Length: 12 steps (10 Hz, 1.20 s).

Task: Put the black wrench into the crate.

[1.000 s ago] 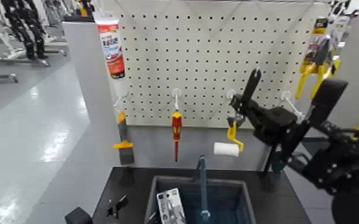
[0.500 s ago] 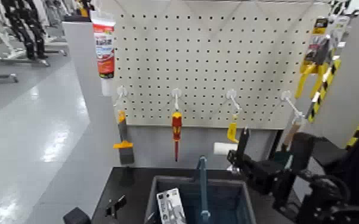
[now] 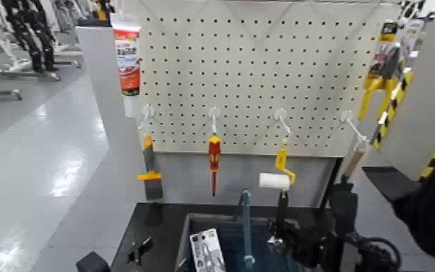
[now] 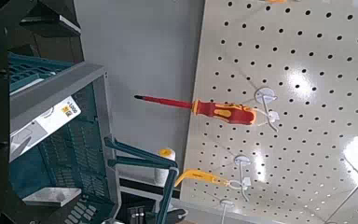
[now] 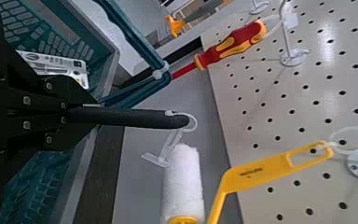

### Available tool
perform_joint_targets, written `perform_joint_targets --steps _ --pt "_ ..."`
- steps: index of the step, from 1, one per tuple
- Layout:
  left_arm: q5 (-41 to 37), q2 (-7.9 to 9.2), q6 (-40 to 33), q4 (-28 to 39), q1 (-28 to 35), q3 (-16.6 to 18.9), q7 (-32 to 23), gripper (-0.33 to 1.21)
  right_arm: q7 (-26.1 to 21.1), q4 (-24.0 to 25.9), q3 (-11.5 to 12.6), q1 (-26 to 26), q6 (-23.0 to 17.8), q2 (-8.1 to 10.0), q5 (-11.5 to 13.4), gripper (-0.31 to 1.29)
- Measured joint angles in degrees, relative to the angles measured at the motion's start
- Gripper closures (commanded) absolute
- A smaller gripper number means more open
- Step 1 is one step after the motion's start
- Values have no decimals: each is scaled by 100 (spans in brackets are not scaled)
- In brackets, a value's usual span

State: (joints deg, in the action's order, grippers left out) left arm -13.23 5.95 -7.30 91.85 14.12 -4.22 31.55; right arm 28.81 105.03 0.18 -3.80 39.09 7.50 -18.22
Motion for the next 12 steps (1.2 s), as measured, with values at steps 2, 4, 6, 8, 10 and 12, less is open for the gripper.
perform_joint_targets --steps 2,4,6,8,10,12 --pt "0 -6 0 -7 0 -8 0 10 62 -130 -56 -1 81 5 89 117" --pt "1 -7 0 -7 2 -12 0 10 140 -212 -65 2 129 -3 133 44" --pt "3 -7 0 -4 1 -17 0 10 217 -222 -39 8 172 -15 135 2" --pt "3 -7 0 -1 2 -17 0 10 277 -208 -13 -13 23 -33 135 0" --pt "3 -5 0 1 3 -17 0 10 279 -176 9 -46 -89 -34 135 0" --pt "3 -5 0 1 3 -19 0 10 281 -149 24 -70 -168 -40 135 0"
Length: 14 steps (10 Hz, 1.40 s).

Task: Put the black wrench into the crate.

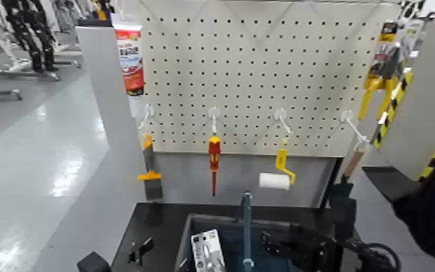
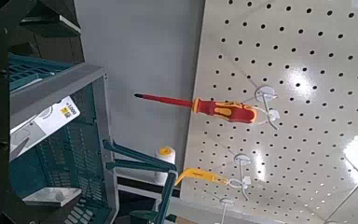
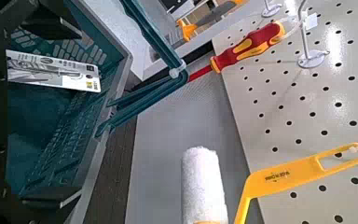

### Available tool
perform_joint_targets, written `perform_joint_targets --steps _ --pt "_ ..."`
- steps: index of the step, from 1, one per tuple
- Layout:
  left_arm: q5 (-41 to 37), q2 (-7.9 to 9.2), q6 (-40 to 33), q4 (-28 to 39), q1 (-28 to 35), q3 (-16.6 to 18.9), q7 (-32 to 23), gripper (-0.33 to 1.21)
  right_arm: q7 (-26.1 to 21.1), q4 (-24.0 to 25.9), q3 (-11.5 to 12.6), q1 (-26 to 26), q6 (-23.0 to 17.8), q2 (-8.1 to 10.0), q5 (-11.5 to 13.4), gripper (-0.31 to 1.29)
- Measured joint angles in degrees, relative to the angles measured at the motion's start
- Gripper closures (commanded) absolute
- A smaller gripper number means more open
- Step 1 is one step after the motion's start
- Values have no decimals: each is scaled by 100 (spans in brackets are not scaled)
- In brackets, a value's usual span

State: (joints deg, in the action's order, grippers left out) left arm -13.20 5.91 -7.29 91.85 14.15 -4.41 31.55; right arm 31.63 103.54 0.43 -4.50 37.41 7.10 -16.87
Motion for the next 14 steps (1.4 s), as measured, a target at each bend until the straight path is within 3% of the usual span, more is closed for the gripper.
perform_joint_targets --steps 2,4,6,8,10,14 --pt "1 0 0 0 0 0 0 10 -39 107 9 -48 -140 -1 88 0" --pt "1 0 0 0 7 7 0 10 -319 345 9 -263 -583 -1 453 1" --pt "1 -4 0 -1 19 24 0 10 -860 550 -1 -768 -1411 -15 679 3" --pt "2 -12 0 7 29 51 0 10 -1615 705 14 -1401 -2442 -72 669 6" --pt "2 -11 0 17 38 63 0 10 -2188 815 -124 -1988 -3204 21 734 10" --pt "17 -41 0 39 84 99 0 10 -2728 691 -364 -2767 -4454 16 822 13"
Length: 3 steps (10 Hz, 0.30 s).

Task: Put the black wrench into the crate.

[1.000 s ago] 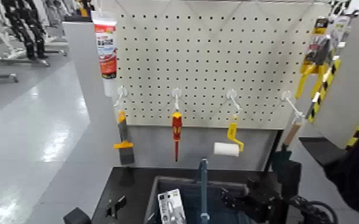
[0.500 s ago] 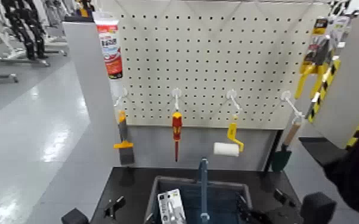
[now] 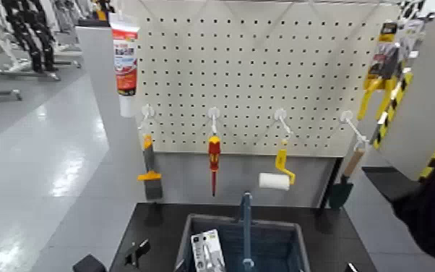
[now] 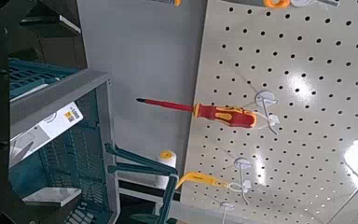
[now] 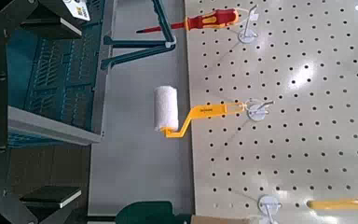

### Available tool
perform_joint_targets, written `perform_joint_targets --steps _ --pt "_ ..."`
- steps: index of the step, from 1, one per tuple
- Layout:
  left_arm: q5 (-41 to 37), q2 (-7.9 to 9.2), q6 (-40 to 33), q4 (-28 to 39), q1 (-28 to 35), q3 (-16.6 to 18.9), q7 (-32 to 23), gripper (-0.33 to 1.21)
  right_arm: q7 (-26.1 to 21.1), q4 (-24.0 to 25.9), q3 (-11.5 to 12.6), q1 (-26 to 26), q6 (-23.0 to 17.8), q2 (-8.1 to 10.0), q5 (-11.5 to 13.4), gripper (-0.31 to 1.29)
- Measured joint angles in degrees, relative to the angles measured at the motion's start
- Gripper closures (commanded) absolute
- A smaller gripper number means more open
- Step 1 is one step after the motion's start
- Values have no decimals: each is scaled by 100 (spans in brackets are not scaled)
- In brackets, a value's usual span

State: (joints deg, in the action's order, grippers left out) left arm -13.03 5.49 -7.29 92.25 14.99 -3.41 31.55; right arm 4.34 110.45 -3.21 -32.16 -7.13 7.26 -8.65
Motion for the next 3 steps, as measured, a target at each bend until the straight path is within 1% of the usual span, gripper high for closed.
perform_joint_targets --steps 1,3 --pt "15 -11 0 8 12 16 0 10 -86 -21 -20 -105 -165 4 20 13" --pt "20 -15 8 21 21 25 0 10 -172 -14 -51 -156 -245 32 48 15"
